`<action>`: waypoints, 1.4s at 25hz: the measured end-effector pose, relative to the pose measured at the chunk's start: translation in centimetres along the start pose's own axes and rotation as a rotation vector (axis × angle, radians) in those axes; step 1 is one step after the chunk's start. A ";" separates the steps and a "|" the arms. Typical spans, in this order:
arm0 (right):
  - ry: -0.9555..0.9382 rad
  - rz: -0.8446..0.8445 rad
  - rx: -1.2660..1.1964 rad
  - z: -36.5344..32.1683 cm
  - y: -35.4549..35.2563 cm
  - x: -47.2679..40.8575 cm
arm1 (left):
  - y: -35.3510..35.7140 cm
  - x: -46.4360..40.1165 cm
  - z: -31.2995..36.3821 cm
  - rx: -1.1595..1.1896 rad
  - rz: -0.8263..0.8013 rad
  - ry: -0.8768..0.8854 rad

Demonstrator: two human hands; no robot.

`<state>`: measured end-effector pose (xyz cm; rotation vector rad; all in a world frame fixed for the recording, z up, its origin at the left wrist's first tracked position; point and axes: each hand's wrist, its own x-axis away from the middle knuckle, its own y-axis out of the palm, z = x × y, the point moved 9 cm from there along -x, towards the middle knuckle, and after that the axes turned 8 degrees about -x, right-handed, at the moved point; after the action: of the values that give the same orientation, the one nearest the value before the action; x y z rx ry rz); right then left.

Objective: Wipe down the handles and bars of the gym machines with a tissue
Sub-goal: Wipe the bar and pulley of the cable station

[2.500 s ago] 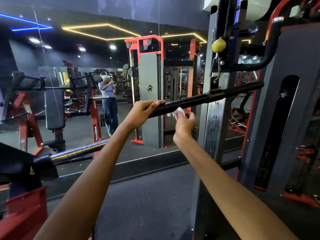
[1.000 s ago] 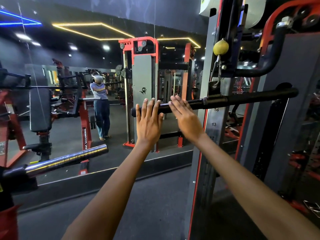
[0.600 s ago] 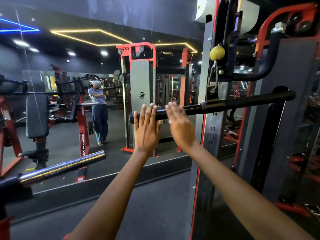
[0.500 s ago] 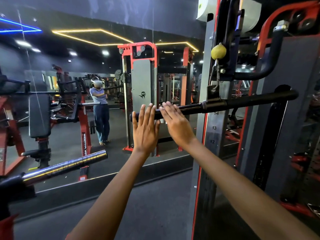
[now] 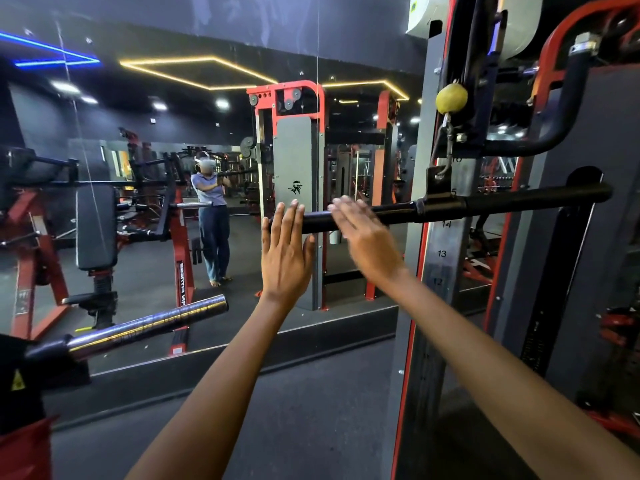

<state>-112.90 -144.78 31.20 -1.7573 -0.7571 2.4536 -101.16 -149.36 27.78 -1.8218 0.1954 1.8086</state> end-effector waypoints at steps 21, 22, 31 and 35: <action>0.310 0.175 -0.130 -2.0 -0.2 -0.8 | -0.7 0.3 -0.7 0.287 -0.066 0.052; 0.191 0.130 -0.165 -3.7 0.4 -0.7 | -0.8 0.3 -0.7 0.287 -0.066 0.046; 1.797 0.939 -1.151 8.0 -2.4 12.3 | -1.2 0.4 -0.7 0.342 -0.078 0.069; 1.734 0.922 -1.437 4.0 -1.1 7.0 | -1.4 0.3 -0.7 0.347 -0.052 0.052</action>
<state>-119.29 -143.20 26.48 -3.6308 -1.3782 -1.0377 -99.90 -148.43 27.83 -1.6124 0.4482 1.5787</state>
